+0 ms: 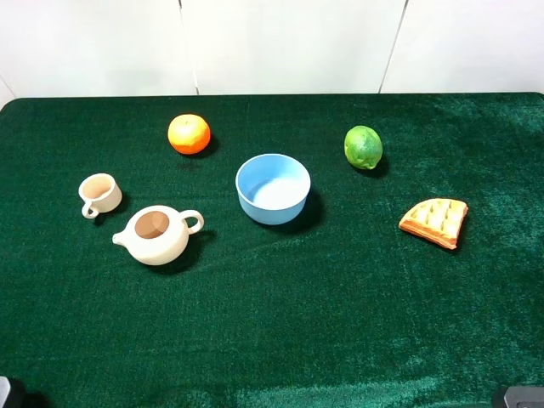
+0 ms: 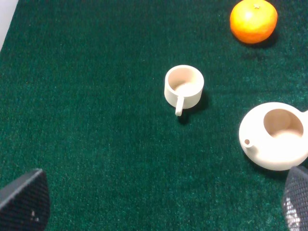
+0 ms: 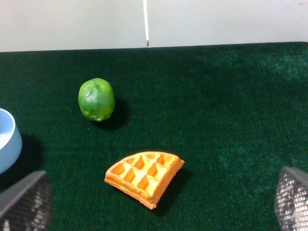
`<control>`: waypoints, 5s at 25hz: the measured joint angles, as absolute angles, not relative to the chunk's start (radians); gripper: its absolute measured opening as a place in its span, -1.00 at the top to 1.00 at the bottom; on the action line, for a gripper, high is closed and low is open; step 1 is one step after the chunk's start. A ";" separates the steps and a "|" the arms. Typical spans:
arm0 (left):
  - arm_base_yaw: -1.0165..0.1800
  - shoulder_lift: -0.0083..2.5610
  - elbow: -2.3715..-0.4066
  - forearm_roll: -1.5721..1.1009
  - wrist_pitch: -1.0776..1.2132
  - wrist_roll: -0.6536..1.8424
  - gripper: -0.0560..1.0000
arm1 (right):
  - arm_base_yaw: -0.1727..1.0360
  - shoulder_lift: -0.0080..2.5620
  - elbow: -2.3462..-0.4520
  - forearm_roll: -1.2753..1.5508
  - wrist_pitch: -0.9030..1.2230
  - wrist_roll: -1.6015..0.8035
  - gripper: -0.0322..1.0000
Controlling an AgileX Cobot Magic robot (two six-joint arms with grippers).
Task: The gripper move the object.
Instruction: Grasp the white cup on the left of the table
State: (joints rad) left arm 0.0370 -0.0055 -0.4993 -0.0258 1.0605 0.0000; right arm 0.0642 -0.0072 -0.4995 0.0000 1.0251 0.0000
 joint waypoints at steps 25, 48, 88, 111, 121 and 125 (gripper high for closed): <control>0.037 0.465 -0.696 -0.006 1.038 0.020 -0.98 | 0.064 -0.007 -0.499 0.000 1.025 0.000 -0.41; 0.032 1.019 -0.839 -0.056 0.958 0.104 -0.98 | 0.064 -0.007 -0.499 0.000 1.025 0.000 -0.41; -0.068 1.774 -0.850 -0.022 0.447 0.068 -0.98 | 0.064 -0.007 -0.499 0.000 1.025 0.000 -0.41; -0.105 1.906 -0.852 -0.028 0.271 0.068 -0.63 | 0.064 -0.007 -0.499 0.000 1.025 0.000 -0.41; -0.105 1.906 -0.852 -0.028 0.272 0.068 -0.22 | 0.064 -0.007 -0.499 0.000 1.025 0.000 -0.41; -0.105 1.906 -0.852 -0.028 0.273 0.068 -0.22 | 0.064 -0.007 -0.499 0.000 1.025 0.000 -0.41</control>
